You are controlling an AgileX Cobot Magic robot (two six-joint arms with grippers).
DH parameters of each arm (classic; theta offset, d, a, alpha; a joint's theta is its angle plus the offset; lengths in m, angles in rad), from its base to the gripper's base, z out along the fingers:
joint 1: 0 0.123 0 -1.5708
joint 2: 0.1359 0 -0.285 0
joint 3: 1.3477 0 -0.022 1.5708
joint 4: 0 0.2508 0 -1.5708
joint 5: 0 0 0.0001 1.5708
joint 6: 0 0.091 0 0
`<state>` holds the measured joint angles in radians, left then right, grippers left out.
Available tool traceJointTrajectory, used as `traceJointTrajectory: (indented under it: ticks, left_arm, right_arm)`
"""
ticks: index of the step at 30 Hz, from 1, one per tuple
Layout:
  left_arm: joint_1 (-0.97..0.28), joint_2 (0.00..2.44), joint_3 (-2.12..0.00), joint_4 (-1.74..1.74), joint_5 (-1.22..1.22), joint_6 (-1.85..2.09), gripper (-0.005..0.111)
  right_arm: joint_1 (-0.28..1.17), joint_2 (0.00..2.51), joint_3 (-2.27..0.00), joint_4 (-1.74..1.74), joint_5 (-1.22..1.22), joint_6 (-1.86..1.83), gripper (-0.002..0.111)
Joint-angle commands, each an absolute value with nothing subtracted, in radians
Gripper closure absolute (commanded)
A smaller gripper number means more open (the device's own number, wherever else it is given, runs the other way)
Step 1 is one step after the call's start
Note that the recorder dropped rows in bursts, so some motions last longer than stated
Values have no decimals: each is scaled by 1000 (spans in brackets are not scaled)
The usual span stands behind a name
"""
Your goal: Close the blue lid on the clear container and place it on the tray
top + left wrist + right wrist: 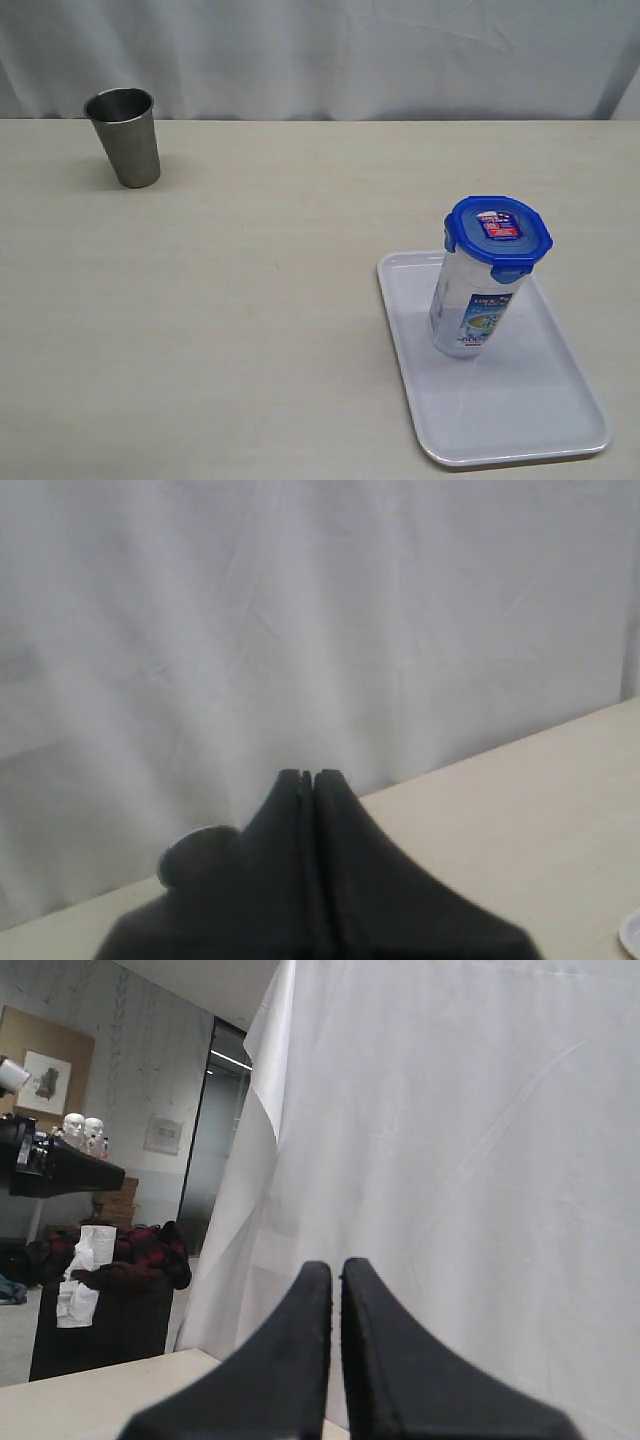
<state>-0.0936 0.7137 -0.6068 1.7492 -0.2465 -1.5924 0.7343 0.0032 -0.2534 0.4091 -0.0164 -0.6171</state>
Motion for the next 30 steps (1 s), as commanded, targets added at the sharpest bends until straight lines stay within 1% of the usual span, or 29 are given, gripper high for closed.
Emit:
traceJointTrajectory:
  ticks: [1,5,8,10,17,23,25,27,30]
  left_arm:
    - [-92,670,-603,1744,-250,-1598,107]
    - [-92,659,-603,1744,-263,-1613,107]
    - [-92,659,-603,1680,-270,-1652,107]
    - [-92,659,-603,1599,-272,-1719,107]
    - [-95,661,-603,1483,-351,-1904,107]
    - [-95,661,-602,1441,-403,-1907,107]
    - [-95,659,-588,1230,-403,-1752,107]
    - [-95,624,-524,897,-398,-1347,107]
    - [-95,567,-437,509,-371,-931,107]
  right_arm:
    - [735,0,-249,410,-12,-614,104]
    - [735,0,-249,410,-12,-614,104]
    - [735,0,-249,410,-12,-614,104]
    - [735,0,-249,410,-12,-614,104]
    - [735,0,-249,410,-12,-614,104]
    - [735,0,-249,410,-12,-614,104]
    - [735,0,-249,410,-12,-614,104]
    - [735,0,-249,410,-12,-614,104]
    - [735,0,-249,410,-12,-614,104]
